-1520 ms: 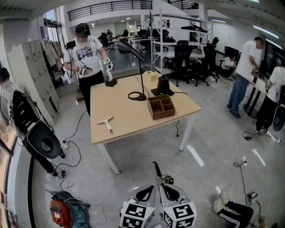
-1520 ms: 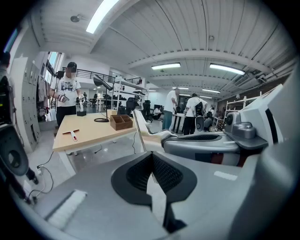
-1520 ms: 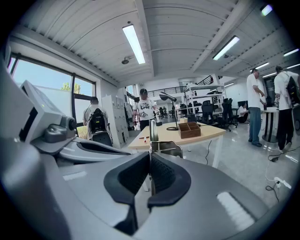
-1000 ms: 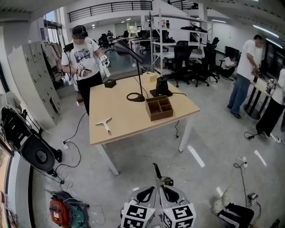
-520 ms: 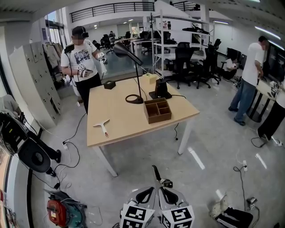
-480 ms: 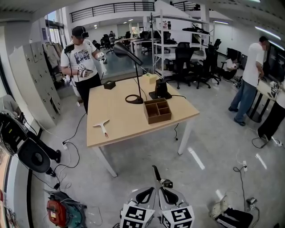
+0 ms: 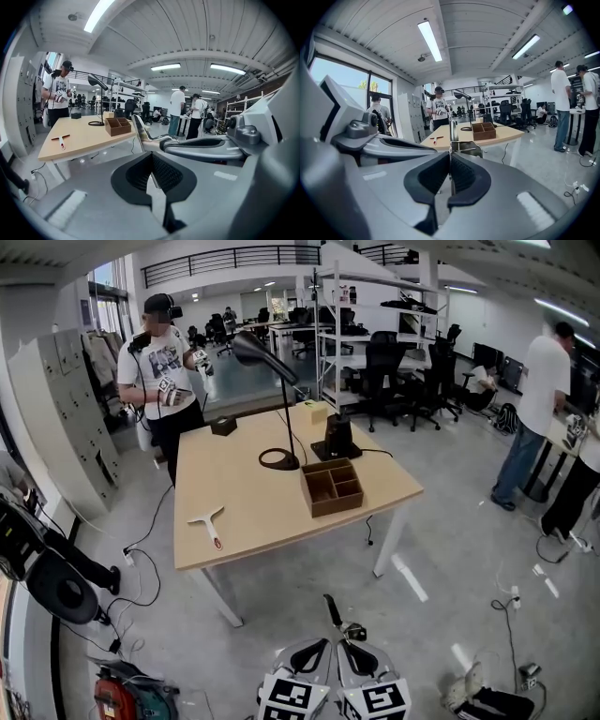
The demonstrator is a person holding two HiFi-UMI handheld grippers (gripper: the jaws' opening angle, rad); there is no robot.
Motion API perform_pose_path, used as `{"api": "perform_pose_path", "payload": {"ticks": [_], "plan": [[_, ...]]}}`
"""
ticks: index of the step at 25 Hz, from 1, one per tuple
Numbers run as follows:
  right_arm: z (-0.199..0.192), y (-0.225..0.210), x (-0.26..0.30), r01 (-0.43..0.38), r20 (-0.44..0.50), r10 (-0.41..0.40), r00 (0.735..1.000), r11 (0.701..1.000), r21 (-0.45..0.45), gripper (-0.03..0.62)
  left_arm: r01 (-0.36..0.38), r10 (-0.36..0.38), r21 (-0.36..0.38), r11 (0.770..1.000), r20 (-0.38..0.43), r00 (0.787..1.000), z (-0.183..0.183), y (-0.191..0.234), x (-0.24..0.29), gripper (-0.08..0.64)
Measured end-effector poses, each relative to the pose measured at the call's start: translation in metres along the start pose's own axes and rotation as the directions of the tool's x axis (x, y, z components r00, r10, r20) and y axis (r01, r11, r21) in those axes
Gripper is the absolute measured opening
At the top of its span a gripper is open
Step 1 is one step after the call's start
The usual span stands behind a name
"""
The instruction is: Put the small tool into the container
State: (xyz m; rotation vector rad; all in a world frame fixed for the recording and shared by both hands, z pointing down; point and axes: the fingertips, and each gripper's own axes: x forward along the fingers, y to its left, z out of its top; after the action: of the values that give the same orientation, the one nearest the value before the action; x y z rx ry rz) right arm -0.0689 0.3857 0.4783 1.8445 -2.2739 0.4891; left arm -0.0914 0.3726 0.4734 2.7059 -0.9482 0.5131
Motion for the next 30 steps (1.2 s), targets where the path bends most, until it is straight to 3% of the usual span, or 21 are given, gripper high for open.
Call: {"api": "perform_pose_path", "payload": {"ticks": [8,18,30], "plan": [[0.064,-0.002,0.128,0.026,-0.014,-0.026,1.0,1.0,-0.007,0.008,0.028,-0.027,-0.005,1.0,0.009,1.0,0.057,0.119,0.059,0.013],[0.116,0.008,0.272,0.075,-0.014,-0.075,0.997,0.997,-0.007,0.009,0.068,-0.068,0.007,0.998,0.009,0.998,0.098,0.26,0.113,0.012],[0.149,-0.013,0.386,0.086,-0.013,-0.086,0.996,0.996,-0.013,0.008,0.09,-0.09,0.009,0.996,0.003,0.996,0.125,0.351,0.186,0.011]]}}
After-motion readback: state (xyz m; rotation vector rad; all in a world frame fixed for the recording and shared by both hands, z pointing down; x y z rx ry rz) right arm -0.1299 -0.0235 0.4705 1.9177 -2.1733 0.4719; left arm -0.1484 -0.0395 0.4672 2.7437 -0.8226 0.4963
